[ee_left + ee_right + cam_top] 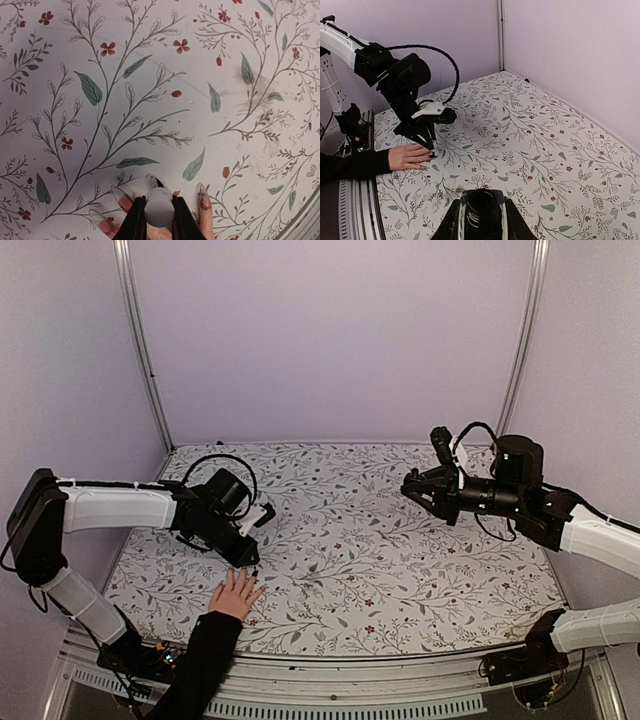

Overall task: Paint the nails
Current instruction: Paint the nail polish on the nail.

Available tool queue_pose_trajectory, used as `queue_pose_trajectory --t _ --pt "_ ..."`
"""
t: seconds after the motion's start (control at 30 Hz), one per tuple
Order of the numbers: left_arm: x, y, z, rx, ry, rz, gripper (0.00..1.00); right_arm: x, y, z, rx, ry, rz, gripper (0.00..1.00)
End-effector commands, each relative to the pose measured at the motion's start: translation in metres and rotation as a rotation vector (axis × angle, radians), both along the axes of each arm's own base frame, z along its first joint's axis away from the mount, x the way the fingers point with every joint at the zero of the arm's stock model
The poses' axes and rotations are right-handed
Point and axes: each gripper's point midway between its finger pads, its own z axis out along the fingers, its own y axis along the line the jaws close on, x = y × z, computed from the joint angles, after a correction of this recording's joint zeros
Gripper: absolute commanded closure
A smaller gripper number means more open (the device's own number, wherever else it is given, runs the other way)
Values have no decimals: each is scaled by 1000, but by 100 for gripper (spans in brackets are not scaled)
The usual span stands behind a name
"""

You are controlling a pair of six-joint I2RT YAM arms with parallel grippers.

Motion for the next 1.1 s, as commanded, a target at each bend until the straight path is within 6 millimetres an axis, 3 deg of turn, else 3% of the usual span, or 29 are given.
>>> queue_pose_trajectory --t 0.0,1.07 --pt "8 -3 1 -20 -5 8 100 0 -3 7 15 -27 -14 100" --pt "16 -5 0 -23 -4 10 100 2 -4 7 11 -32 -26 100"
